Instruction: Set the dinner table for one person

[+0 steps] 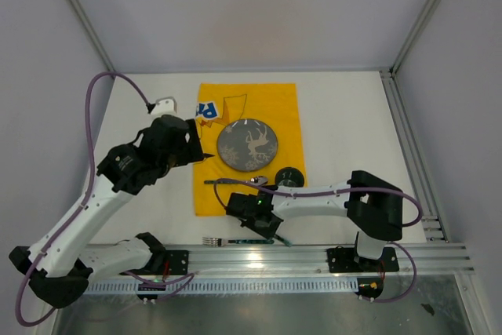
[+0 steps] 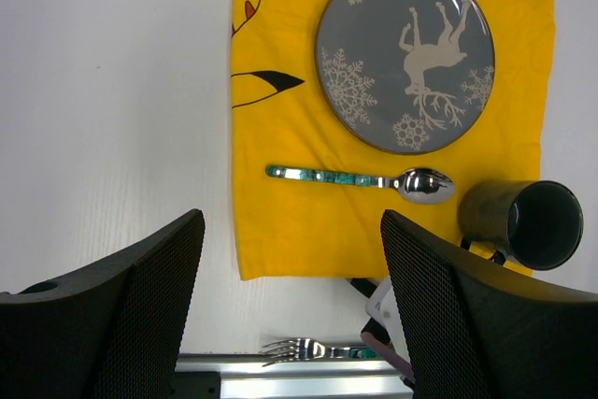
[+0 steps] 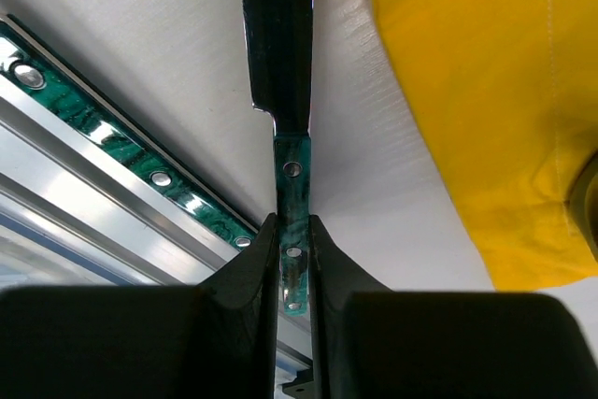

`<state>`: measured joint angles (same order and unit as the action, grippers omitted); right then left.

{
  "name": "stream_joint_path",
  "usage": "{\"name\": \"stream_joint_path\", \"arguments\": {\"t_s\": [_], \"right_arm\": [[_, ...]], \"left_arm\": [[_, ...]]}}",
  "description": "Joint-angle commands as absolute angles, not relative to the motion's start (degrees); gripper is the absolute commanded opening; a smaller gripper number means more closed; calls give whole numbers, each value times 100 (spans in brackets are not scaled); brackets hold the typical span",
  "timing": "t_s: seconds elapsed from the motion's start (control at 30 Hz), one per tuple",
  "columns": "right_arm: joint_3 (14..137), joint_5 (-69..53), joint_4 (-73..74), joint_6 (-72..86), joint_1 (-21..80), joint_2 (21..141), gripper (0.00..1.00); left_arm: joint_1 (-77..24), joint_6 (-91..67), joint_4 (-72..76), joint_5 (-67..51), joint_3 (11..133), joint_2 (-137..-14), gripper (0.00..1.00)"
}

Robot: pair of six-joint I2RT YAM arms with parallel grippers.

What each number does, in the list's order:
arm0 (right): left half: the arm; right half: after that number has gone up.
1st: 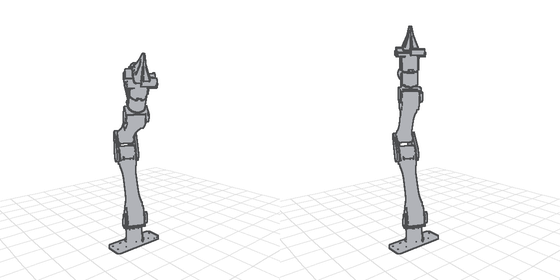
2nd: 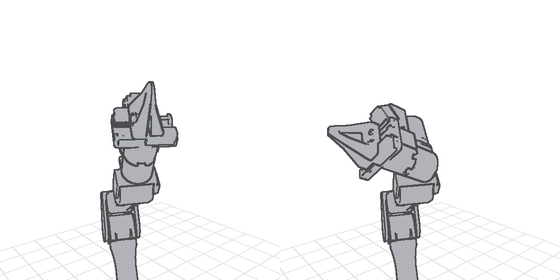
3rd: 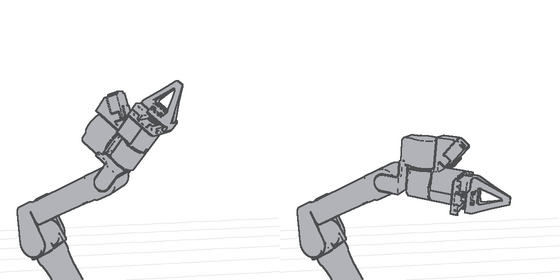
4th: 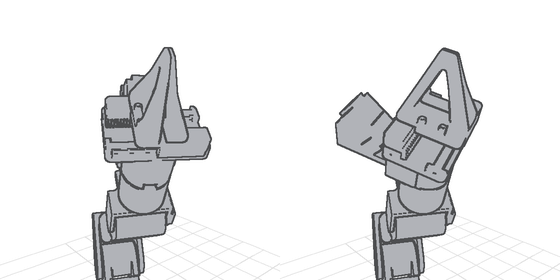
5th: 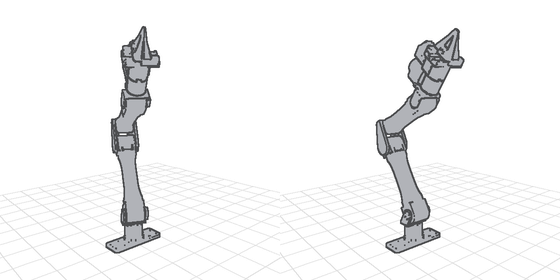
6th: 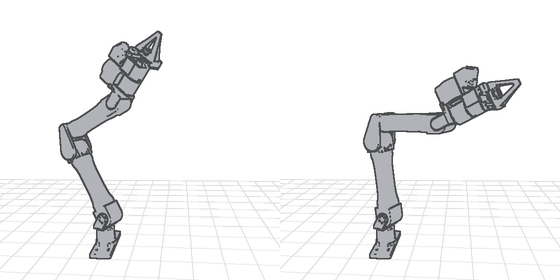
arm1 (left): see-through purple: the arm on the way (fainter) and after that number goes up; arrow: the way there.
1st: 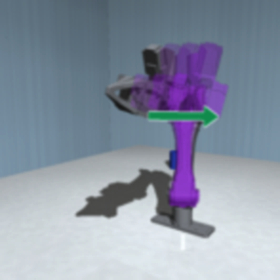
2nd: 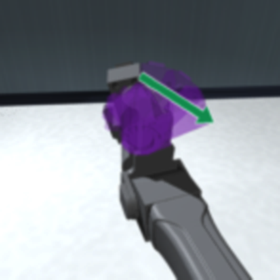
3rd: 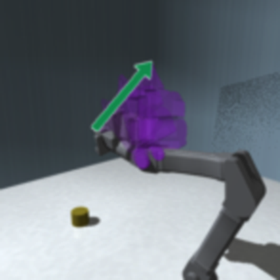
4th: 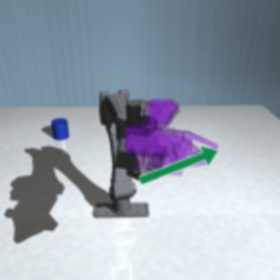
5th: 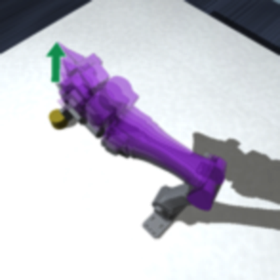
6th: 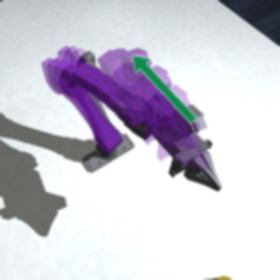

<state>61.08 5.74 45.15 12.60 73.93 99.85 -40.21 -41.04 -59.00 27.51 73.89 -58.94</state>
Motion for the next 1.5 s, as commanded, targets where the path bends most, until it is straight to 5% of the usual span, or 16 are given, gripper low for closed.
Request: {"name": "stream_joint_path", "arguments": {"t_s": [0.0, 0.77, 1.47], "right_arm": [[6442, 580, 4587, 1178, 7436, 9616, 3], [6249, 0, 5318, 870, 7436, 8376, 3], [7312, 3014, 4413, 2057, 6988, 8007, 3]], "left_arm": [[-4025, -3990, -5740, 2865, 7506, -5968, 79], [-4034, -3524, -5080, 3058, 8183, -7189, 79], [-4025, -4421, -5572, 3858, 7735, -7014, 79]]}}
